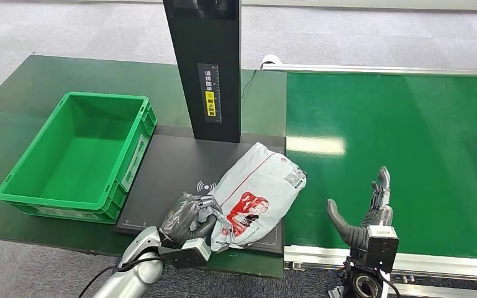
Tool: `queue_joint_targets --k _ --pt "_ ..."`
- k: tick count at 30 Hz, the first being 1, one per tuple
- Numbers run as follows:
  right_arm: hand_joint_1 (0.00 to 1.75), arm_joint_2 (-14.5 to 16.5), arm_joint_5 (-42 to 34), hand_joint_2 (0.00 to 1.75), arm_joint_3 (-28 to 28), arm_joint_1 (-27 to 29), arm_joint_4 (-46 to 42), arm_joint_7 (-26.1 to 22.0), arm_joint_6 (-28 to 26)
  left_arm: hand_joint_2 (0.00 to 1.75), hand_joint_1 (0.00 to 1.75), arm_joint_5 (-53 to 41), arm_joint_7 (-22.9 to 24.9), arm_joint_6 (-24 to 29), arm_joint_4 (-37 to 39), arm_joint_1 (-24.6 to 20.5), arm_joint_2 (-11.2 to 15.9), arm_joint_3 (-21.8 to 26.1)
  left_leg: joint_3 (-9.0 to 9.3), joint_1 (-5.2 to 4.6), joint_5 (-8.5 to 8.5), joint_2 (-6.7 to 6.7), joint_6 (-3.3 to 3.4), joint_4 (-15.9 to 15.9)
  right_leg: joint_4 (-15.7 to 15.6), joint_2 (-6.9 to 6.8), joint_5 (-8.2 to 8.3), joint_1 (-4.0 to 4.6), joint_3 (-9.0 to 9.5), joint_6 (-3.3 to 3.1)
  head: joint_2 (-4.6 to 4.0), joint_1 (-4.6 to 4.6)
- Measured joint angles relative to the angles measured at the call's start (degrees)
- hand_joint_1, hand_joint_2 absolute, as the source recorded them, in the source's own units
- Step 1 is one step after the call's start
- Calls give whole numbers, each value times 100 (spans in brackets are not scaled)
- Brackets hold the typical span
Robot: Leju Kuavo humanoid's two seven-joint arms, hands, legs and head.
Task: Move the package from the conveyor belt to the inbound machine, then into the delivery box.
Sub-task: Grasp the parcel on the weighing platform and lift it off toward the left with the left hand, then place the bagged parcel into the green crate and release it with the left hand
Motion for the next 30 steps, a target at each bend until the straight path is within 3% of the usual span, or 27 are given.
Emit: queue_joint_targets --k 6,10,16,23,30 --pt "0 33 41 175 -34 19 -13 0 9 175 175 443 -121 -269 -329 101 80 145 1 1 0 2 0 0 0 0 0 1 -1 0 0 -1" --pt "0 105 127 175 -139 161 -149 0 67 175 175 1054 -298 -664 -956 308 241 461 -1 2 0 2 -1 -1 0 1 -1 4 -5 -1 0 -1" --pt "0 214 229 175 -298 358 -389 0 153 175 175 1442 -351 -820 -1891 531 435 937 -3 2 0 2 -1 -1 0 1 -2 4 -5 -1 0 1" --pt "0 286 256 175 -430 396 -485 0 161 175 175 1215 -351 -371 -2521 581 484 1329 0 2 1 2 0 -1 0 1 -1 3 -4 -1 0 0" --pt "0 340 330 175 -537 493 -640 0 278 175 175 944 -256 -176 -3352 324 492 2371 0 6 1 6 -1 -1 1 2 -1 9 -6 -2 0 -1"
